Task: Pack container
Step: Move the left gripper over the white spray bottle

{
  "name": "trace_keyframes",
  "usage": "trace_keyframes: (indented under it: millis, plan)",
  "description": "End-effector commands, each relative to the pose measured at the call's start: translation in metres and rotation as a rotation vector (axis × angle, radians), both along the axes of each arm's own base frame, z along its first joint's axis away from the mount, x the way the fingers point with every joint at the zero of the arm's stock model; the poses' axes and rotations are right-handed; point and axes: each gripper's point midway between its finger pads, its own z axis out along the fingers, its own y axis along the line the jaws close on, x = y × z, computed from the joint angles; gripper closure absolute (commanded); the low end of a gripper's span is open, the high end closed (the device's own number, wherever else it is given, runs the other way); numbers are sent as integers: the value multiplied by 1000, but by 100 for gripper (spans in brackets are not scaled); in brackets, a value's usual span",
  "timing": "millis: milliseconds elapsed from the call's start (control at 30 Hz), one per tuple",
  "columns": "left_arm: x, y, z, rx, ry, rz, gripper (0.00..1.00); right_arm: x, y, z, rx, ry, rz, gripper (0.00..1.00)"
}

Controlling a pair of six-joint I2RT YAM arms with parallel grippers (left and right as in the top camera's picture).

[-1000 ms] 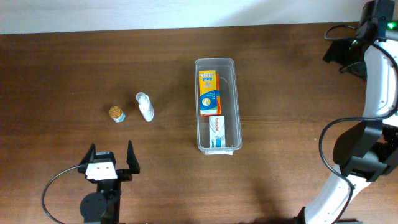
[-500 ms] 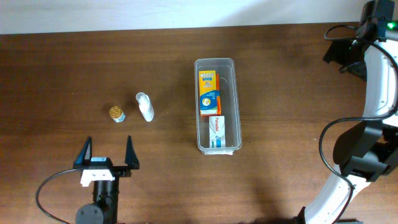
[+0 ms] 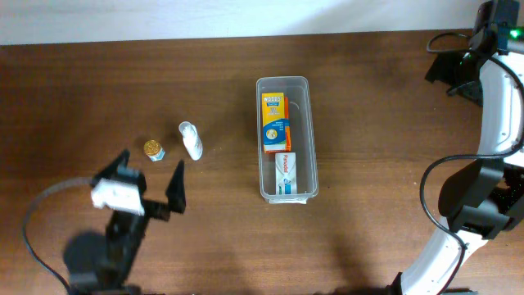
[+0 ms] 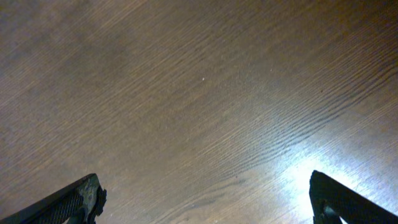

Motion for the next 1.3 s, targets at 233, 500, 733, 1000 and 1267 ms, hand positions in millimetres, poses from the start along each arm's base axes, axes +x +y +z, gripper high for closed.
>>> trace_keyframes:
  millis: [233, 500, 733, 1000, 1267]
  plan:
    - [79, -24, 30, -46, 453, -135, 1, 0, -1, 1, -2, -4, -2, 2]
    - [127, -48, 23, -65, 507, -229, 1, 0, -1, 1, -3, -4, -2, 1]
    - [132, -26, -43, -77, 762, -32, 1, 0, -1, 1, -2, -4, -2, 2]
    - [135, -16, -96, 19, 1021, 110, 1, 0, -1, 1, -3, -4, -2, 1]
    - [147, 1, -108, 99, 1105, 208, 1, 0, -1, 1, -2, -4, -2, 2]
